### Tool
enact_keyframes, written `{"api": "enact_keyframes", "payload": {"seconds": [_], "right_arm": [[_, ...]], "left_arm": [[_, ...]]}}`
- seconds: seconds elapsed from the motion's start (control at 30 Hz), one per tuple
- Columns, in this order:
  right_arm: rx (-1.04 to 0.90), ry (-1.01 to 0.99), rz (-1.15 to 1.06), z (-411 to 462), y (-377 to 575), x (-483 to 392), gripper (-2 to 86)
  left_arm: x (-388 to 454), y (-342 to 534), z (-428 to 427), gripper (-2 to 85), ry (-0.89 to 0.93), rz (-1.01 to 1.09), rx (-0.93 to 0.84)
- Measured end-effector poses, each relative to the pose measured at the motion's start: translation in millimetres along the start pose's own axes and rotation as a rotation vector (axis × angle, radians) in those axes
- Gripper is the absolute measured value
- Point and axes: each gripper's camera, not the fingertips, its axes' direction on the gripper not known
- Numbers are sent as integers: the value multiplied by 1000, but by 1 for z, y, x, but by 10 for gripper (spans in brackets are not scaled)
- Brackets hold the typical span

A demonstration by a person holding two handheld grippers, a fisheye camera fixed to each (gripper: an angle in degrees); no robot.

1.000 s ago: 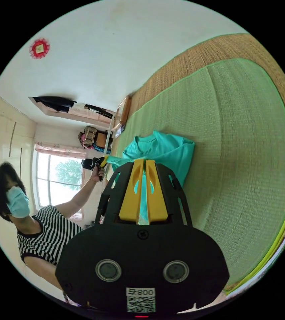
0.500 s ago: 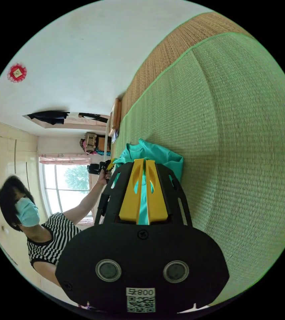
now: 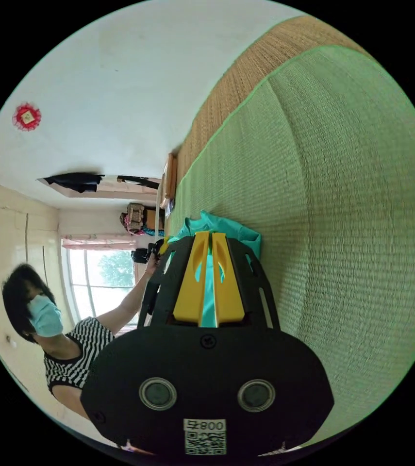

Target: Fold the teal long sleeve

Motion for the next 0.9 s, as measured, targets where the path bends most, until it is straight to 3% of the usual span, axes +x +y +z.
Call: {"api": "enact_keyframes", "payload": {"seconds": [0.2, 0.43, 0.67, 0.9], "right_arm": [[2, -4, 54, 10, -40, 28, 11], [106, 27, 25, -8, -45, 44, 13], [-63, 336, -158, 72, -30, 10, 18], [-156, 332, -175, 126, -32, 36, 15]], "left_arm": [[19, -8, -8, 70, 5, -1, 101], [55, 3, 12, 75, -60, 104, -17], [95, 12, 74, 86, -122, 205, -210], [97, -3, 114, 49, -109, 131, -268]]}}
